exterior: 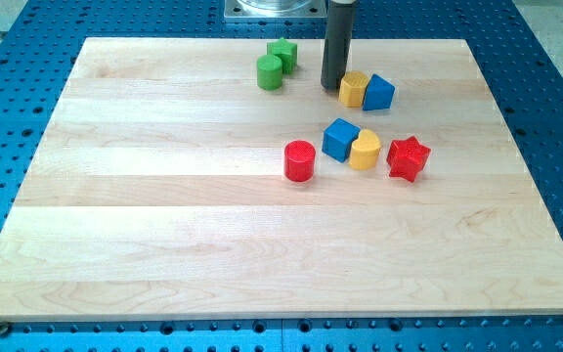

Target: Keep hexagon and red star in a diagonal line

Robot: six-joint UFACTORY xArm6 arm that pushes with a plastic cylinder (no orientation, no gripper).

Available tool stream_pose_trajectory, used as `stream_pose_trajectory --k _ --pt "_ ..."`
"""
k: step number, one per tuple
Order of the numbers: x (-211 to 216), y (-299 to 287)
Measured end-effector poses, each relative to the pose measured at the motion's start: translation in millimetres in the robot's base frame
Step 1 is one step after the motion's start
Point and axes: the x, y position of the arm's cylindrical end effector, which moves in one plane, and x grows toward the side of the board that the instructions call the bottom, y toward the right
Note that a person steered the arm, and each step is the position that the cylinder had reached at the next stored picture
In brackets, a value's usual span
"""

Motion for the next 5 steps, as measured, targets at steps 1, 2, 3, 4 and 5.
stream_pose_trajectory --k 1,2,3,4,5 --pt "-34.3 20.9" --pt "-2.8 29.0" --pt "81.8 14.4" --pt "88.8 25.5" --pt "84.1 -7.0"
